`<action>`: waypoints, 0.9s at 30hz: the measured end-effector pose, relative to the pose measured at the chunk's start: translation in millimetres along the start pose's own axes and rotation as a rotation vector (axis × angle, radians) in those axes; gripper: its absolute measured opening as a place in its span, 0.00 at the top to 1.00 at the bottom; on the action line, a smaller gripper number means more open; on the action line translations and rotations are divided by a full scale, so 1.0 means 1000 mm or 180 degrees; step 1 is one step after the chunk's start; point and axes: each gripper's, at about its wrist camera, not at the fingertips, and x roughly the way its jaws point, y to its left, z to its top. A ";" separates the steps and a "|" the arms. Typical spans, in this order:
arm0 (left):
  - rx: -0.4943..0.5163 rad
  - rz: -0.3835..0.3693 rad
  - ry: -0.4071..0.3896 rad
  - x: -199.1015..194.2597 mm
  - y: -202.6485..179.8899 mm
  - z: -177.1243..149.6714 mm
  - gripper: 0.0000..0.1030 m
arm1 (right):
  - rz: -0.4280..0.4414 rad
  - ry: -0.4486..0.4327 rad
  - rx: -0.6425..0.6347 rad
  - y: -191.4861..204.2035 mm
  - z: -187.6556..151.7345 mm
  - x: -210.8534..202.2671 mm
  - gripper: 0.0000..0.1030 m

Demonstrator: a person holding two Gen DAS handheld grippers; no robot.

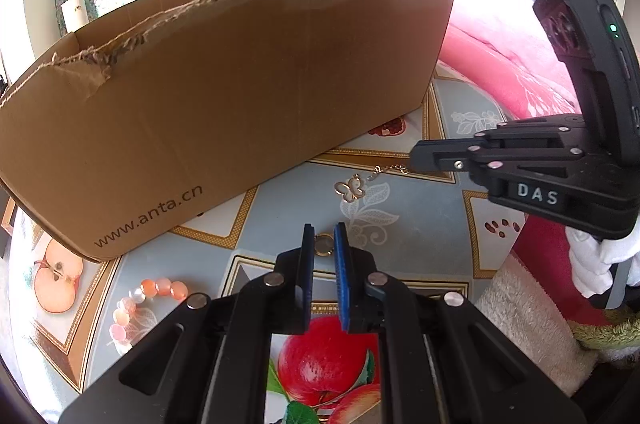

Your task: Organize jewelry

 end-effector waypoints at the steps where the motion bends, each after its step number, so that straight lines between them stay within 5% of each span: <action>1: -0.0001 0.0000 -0.0003 0.000 0.000 0.000 0.91 | 0.0004 -0.0010 0.0017 -0.001 -0.001 -0.003 1.00; 13: -0.0023 0.0009 -0.0034 -0.004 0.001 0.000 0.91 | 0.0027 0.0035 -0.0071 0.000 0.000 0.001 0.87; 18: -0.0036 0.0004 -0.0028 -0.003 0.002 0.000 0.91 | -0.0108 -0.0001 -0.0320 0.011 0.002 0.008 0.89; 20: -0.0037 0.0005 -0.0027 -0.003 0.002 0.000 0.91 | -0.0176 0.0009 -0.0398 0.014 0.003 0.009 1.00; 27: -0.0055 -0.0006 -0.0039 -0.002 0.002 0.000 0.91 | 0.0007 -0.0002 -0.0157 0.002 0.004 -0.001 1.00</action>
